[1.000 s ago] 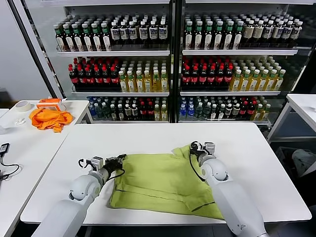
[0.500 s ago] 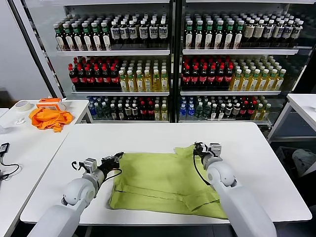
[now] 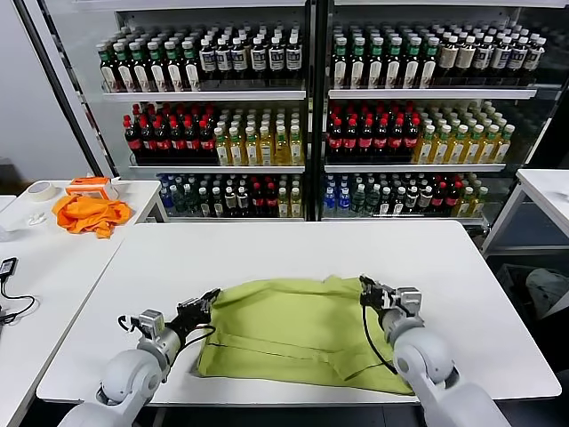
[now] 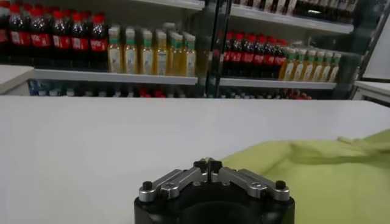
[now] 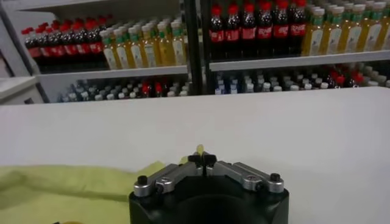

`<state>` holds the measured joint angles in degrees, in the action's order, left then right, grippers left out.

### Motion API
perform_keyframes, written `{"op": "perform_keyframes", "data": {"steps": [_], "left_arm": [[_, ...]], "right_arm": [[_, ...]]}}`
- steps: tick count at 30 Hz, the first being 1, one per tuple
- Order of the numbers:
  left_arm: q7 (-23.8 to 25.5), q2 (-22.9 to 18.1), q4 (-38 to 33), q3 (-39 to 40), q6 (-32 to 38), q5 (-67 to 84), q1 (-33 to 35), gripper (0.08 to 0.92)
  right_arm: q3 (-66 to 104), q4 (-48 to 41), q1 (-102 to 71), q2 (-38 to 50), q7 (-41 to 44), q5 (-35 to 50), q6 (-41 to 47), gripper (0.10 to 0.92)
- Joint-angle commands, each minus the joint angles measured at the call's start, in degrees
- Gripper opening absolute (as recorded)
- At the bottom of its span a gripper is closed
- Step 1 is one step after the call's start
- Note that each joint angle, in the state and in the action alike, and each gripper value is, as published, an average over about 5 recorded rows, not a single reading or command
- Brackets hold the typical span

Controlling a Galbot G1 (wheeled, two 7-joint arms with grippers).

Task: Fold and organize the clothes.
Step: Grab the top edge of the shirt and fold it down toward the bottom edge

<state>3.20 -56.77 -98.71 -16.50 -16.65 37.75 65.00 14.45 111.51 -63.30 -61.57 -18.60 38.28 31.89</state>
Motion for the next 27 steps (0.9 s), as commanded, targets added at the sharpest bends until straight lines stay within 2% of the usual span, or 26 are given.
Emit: {"op": "perform_keyframes", "data": {"steps": [1, 27], "left_arm": [[0.8, 0.8, -2.3, -1.3, 2.0, -0.7, 4.9, 0.084], [1.9, 2.5, -4.3, -2.0, 1.9, -2.4, 7.7, 0.084]], "right_arm": [[4.0, 9.2, -10.6, 2.1, 1.6, -1.6, 1.0, 0.104], [7.8, 10.2, -16.1, 2.3, 3.0, -3.0, 1.2, 0.104]]}}
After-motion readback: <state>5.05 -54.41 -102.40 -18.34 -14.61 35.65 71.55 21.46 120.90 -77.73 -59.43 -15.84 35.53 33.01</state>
